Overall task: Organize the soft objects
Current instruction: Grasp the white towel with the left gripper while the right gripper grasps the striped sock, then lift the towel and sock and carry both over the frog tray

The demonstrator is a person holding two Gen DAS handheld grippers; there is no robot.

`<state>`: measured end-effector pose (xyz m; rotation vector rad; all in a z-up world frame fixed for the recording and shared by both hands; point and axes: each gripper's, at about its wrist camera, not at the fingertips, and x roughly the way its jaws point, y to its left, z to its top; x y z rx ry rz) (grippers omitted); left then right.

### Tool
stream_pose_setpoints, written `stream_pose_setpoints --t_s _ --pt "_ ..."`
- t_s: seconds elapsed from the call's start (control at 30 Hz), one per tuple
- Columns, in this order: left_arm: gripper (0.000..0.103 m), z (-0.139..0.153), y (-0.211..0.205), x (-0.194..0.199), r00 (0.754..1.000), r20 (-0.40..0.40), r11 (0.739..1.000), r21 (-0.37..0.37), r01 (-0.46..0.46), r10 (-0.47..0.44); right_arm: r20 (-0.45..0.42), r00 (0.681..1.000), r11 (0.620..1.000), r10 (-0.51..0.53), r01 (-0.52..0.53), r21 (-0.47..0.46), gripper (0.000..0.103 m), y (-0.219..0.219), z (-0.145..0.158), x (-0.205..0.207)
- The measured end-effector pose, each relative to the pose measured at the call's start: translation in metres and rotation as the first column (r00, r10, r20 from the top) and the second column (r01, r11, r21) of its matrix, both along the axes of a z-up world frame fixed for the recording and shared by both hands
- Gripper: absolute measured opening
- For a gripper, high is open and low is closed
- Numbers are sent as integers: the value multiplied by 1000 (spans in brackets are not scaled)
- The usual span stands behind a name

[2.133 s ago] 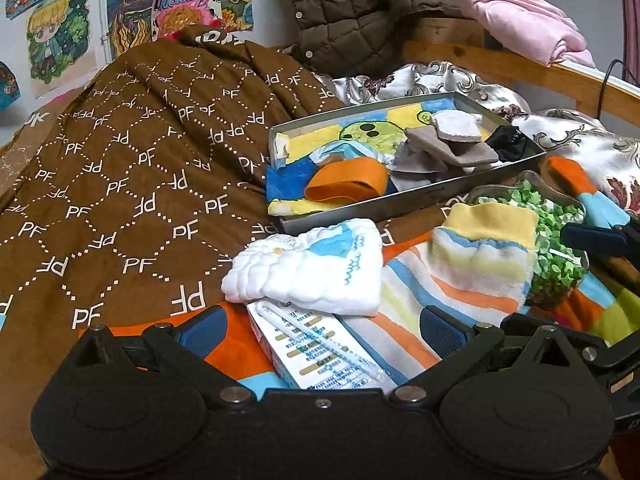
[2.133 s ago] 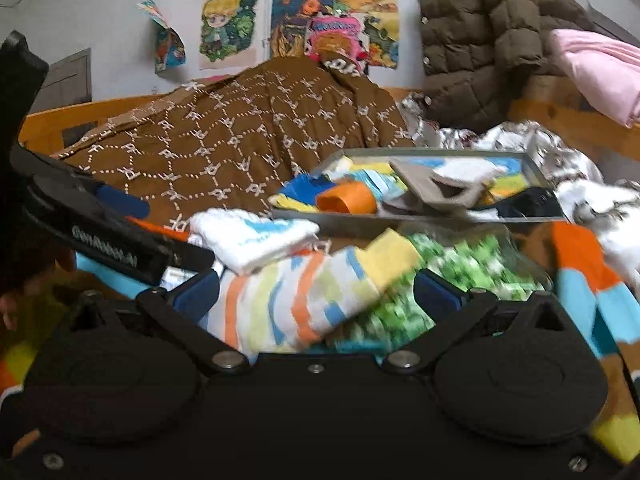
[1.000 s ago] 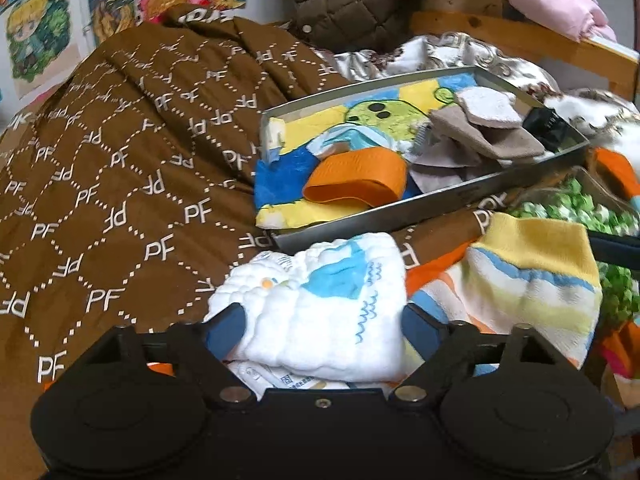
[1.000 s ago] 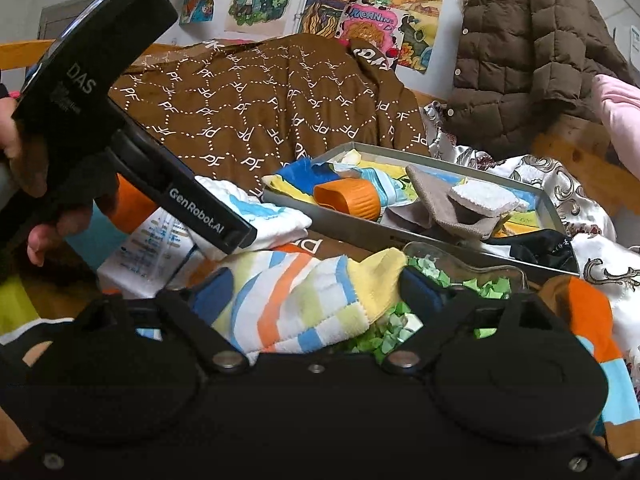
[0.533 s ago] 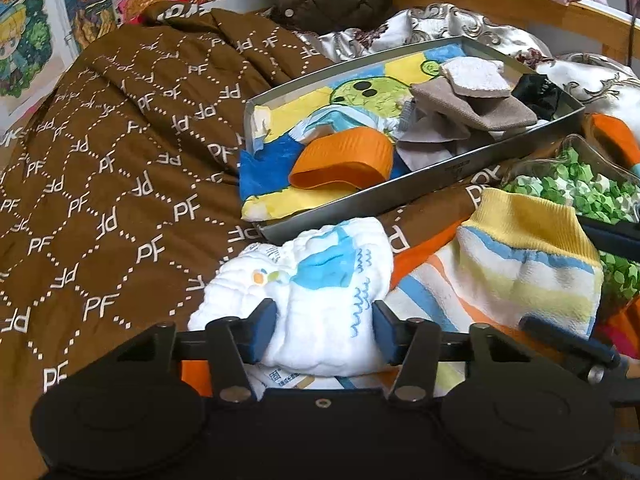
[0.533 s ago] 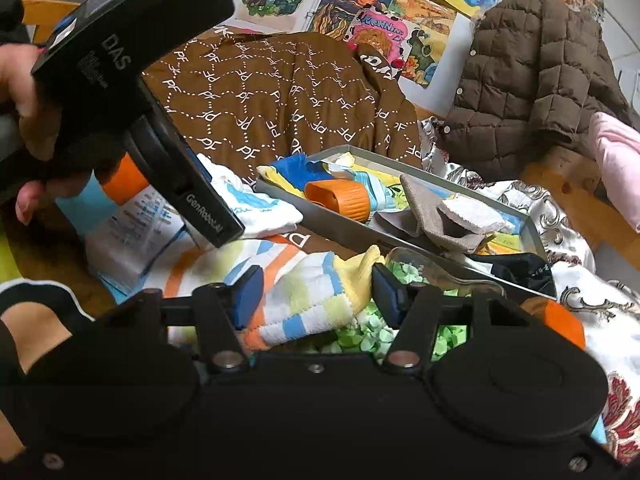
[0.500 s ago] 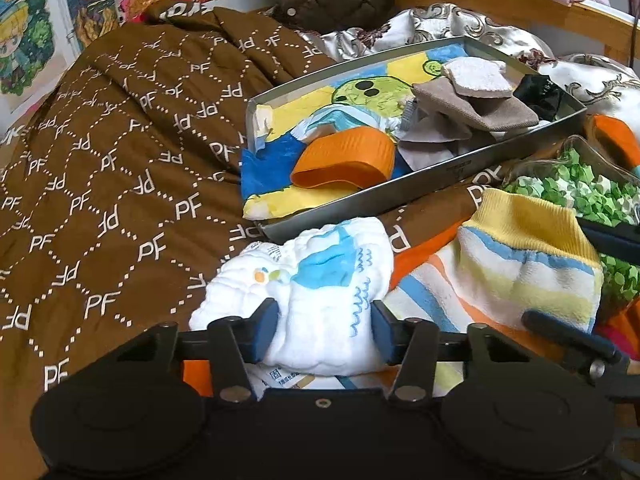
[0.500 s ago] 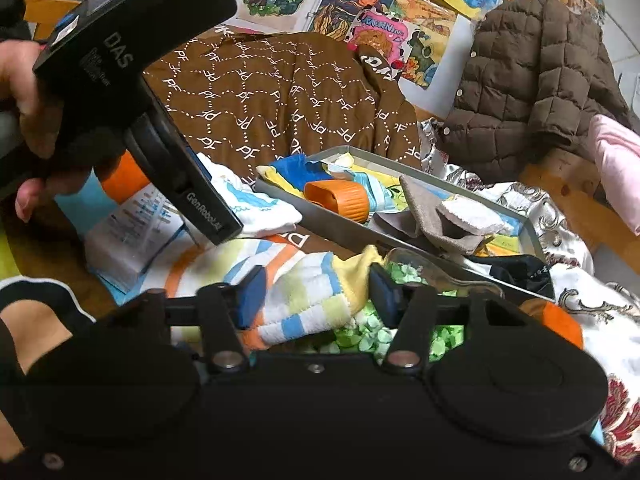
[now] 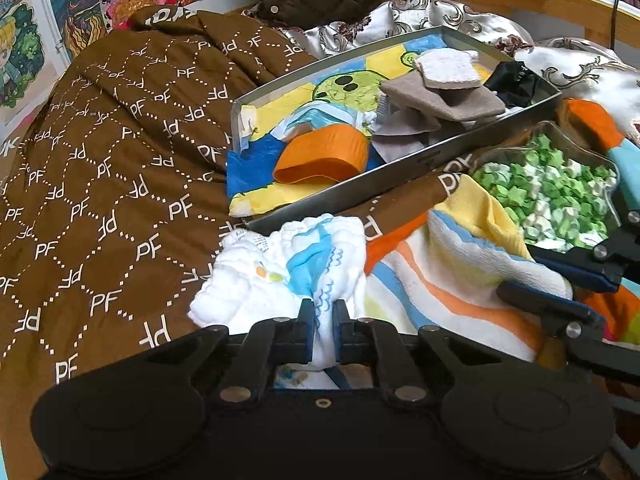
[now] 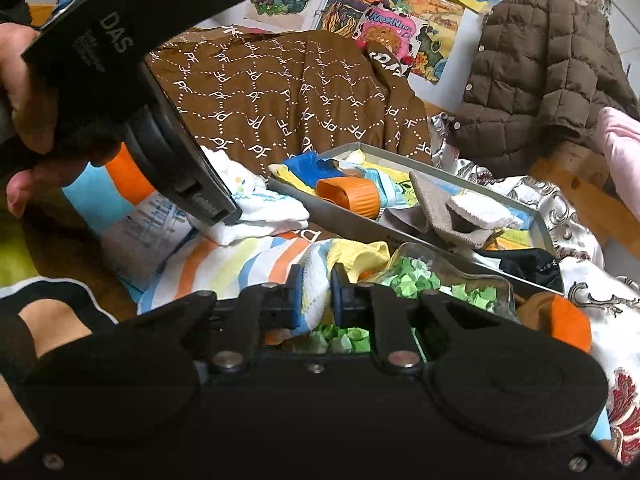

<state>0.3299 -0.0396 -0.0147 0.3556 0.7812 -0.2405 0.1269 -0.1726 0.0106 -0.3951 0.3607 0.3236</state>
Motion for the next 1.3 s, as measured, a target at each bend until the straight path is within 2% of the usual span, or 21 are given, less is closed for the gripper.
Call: stream_pose_setpoints --t_s 0.23,0.7,1.0,1.3 --pt "7 12 -3 -17 1000 11 1000 5 2 -2 -1 1000 1000 11 -11 15 6 -9 6 -8" --pt "6 46 -5 -58 998 31 998 30 55 -56 72 997 1000 26 -27 9 6 -24 33 -30" --pt "5 72 -16 -67 990 96 995 26 99 -101 129 991 999 38 -39 4 5 -31 49 -44" --pt "5 77 -25 -71 979 141 989 36 147 -150 162 987 1000 8 -12 25 5 -41 61 -49"
